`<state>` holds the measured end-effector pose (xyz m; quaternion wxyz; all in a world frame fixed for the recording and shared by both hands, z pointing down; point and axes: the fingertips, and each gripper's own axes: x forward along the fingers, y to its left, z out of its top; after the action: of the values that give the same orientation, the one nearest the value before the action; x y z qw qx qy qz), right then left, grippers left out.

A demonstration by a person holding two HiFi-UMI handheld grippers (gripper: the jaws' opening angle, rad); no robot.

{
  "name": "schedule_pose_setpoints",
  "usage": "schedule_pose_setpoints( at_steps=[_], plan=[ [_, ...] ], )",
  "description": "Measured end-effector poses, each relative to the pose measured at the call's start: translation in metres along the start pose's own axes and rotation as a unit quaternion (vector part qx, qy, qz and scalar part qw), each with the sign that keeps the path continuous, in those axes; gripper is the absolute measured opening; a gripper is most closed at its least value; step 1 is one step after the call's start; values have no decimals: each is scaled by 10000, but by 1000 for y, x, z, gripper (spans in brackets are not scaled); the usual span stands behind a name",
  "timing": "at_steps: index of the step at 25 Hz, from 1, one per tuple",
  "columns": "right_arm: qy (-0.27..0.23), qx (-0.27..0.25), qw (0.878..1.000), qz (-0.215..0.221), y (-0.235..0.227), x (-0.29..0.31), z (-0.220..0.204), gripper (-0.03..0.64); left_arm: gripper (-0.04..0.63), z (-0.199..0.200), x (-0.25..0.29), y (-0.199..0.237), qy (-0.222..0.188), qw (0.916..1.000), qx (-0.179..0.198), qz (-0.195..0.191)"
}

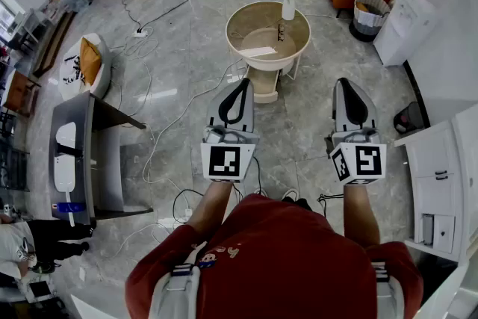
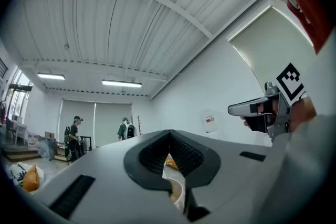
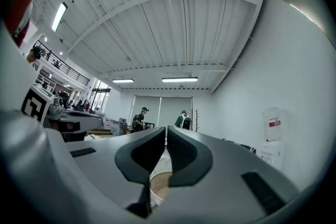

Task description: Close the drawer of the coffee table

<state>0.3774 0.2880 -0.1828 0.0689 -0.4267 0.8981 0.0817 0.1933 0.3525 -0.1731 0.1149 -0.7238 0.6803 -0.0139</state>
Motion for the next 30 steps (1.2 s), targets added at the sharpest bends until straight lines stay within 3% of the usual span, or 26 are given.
schedule_pose_setpoints(
  at_steps=[16,22,30],
  plan=[
    [145,15,9999,24,27,10,-34,28,12,-37,-3,25,157,9998,-119,86],
    [198,350,9992,-59,-23,35,-65,28,12,-54,42,10,367,9991,-61,178],
    [177,259,9993,201,-111,95,-93,28,12,-64,131,-19,390,9980,137,478]
  ],
)
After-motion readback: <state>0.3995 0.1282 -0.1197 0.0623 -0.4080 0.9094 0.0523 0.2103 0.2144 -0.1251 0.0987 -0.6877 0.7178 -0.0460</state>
